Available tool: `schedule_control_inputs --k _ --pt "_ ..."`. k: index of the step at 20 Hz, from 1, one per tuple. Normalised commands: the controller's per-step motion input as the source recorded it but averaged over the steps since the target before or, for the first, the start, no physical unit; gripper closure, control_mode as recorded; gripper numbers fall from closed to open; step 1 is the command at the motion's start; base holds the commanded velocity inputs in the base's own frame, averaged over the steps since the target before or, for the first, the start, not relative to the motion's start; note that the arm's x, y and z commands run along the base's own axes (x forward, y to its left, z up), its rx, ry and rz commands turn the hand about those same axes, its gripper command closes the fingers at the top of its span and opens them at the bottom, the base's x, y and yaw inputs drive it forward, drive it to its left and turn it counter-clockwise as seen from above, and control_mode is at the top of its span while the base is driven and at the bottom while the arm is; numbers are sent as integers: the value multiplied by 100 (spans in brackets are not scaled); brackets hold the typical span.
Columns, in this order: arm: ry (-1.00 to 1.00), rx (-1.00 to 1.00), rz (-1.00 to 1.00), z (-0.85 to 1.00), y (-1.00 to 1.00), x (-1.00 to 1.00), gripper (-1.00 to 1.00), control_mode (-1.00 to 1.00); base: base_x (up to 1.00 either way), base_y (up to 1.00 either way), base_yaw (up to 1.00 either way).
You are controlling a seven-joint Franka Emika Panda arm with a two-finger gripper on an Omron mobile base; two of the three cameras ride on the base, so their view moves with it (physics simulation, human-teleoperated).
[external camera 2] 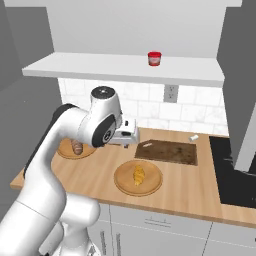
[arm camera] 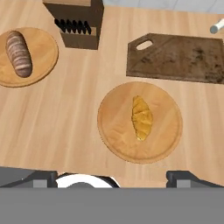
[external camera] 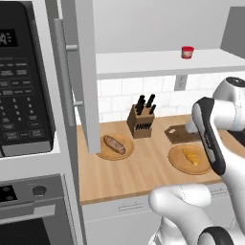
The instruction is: From the different types of pastries on the counter, select a croissant and place it on the cutting board. Then retrieve a jar of jam from the cabinet and place it alongside the croissant on the cutting board.
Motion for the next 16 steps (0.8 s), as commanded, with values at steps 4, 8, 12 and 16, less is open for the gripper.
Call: schedule_control_inputs --k 4,8,12,16 --pt "-4 0 -1 -56 -27 1 -100 -100 0 0 0" --pt "-1 0 -1 -54 -24 11 -100 -100 0 0 0" --pt "0 0 -5 -32 -19 35 -100 -100 0 0 0" --pt "0 0 -7 -25 -13 29 -100 -100 0 0 0"
